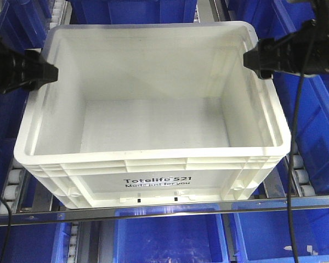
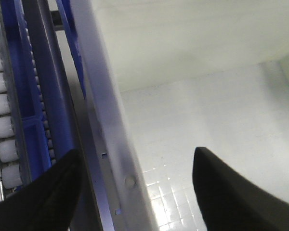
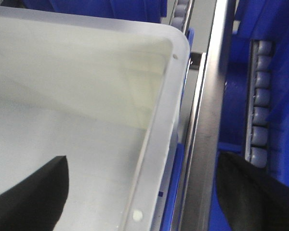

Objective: Move bin from left to right shelf
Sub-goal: 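Open both grippers and lift them off the tote rims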

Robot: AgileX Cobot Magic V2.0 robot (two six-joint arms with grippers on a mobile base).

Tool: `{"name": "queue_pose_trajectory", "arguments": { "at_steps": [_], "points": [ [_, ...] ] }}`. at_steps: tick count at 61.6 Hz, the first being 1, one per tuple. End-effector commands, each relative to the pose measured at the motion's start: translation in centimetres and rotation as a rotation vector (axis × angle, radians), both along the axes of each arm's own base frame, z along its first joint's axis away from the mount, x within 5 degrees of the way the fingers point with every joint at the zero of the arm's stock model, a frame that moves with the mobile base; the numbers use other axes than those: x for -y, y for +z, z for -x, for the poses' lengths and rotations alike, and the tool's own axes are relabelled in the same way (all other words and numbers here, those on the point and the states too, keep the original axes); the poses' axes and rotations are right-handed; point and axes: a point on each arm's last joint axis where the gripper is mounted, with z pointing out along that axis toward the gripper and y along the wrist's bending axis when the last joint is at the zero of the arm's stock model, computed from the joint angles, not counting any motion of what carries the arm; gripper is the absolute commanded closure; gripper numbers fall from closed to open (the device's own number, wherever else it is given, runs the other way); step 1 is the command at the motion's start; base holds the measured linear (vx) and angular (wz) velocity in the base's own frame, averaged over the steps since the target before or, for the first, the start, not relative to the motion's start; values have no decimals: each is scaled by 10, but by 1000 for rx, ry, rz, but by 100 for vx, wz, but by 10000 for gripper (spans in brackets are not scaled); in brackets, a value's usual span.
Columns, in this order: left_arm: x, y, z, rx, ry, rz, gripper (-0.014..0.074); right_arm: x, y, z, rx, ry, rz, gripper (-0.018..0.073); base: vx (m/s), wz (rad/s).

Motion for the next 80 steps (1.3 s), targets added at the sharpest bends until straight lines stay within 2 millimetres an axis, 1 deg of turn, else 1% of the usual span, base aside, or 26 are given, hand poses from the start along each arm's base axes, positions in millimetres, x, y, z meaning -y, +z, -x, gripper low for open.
{"name": "queue_pose_trajectory", "arguments": {
  "at_steps": [1, 12, 22, 33, 43, 47, 52, 56, 59, 63, 70, 75, 80],
  "points": [
    [-3, 17, 16, 171, 30, 48, 127, 6, 22, 14, 199, -29, -27, -34, 0, 0],
    [-14, 8, 51, 315, 70, 73, 127, 16, 24, 47, 343, -58, -43, -34, 0, 0],
    [-24, 0, 90, 430, 85, 86, 127, 24, 18, 82, 445, -67, -33, -34, 0, 0],
    [-34, -12, 140, 510, 60, 71, 127, 34, 1, 126, 516, -66, -24, -34, 0, 0],
    [-42, -23, 183, 584, 38, 45, 127, 40, -23, 163, 552, -64, -34, -34, 0, 0],
    [-45, -26, 197, 619, 34, 41, 127, 43, -33, 174, 568, -63, -33, -34, 0, 0],
    [-48, -29, 211, 658, 31, 50, 127, 45, -44, 187, 603, -59, -22, -34, 0, 0],
    [-49, -32, 218, 674, 28, 51, 127, 47, -53, 194, 620, -54, -6, -34, 0, 0],
    [-49, -37, 220, 668, 26, 43, 127, 47, -60, 197, 624, -50, 6, -34, 0, 0],
    [-49, -46, 215, 655, 30, 36, 127, 48, -69, 198, 622, -49, 22, -34, 0, 0],
    [-50, -55, 206, 747, 64, 32, 127, 50, -77, 194, 686, -65, 72, -34, 0, 0],
    [-51, -64, 201, 779, 79, 37, 127, 51, -87, 192, 725, -73, 129, -34, 0, 0],
    [-51, -74, 197, 808, 81, -11, 127, 53, -91, 191, 770, -89, 164, -34, 0, 0]
  ]
}}
